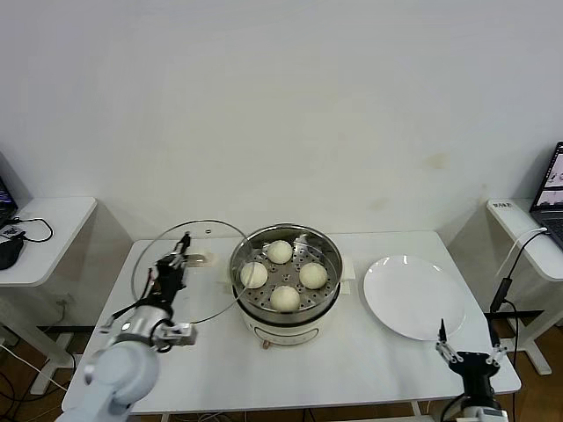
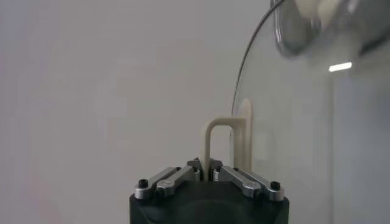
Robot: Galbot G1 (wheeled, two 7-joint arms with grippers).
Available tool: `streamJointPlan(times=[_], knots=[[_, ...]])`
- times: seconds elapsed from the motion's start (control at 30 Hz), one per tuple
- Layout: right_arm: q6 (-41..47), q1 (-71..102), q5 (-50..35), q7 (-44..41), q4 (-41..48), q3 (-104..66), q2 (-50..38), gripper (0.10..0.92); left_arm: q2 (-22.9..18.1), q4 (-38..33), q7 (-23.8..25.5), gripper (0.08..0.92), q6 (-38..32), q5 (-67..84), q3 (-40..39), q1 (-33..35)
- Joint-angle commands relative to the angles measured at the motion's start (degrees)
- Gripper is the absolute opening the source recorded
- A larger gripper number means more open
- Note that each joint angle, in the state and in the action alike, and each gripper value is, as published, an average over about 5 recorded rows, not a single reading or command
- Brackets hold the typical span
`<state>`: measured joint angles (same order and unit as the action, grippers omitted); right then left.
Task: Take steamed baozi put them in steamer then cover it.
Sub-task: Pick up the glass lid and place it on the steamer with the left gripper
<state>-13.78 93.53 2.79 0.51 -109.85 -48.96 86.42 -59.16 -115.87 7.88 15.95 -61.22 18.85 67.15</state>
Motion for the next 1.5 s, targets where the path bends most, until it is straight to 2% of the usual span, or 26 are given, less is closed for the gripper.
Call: streamJointPlan(times=[0.03, 0.27, 0.6, 0.9, 1.5], knots=[[-0.11, -1.34, 5.21, 1.01, 1.5, 5.11, 0.88, 0.823, -11.23, 4.24, 10.81, 0.141, 8.04, -13.6, -14.0, -13.65], [-0.57, -1.73, 5.46, 1.24, 2.67, 5.44, 0.59, 0.823, -22.66, 8.67, 13.8, 0.141, 7.92, -23.89, -14.51, -15.82], [-0.88, -2.31, 5.84, 1.31, 3.88, 6.48, 0.4, 0.823, -30.23, 13.94, 14.13, 0.141, 7.7, -31.3, -16.53, -16.27], [-1.04, -2.33, 6.01, 1.29, 4.25, 6.65, 0.51, 0.823, -32.54, 16.15, 14.33, 0.141, 7.3, -33.39, -17.9, -15.48], [-1.25, -2.23, 6.3, 1.23, 4.53, 7.09, 0.62, 0.823, -32.58, 16.37, 14.32, 0.141, 6.87, -33.63, -18.12, -13.66]])
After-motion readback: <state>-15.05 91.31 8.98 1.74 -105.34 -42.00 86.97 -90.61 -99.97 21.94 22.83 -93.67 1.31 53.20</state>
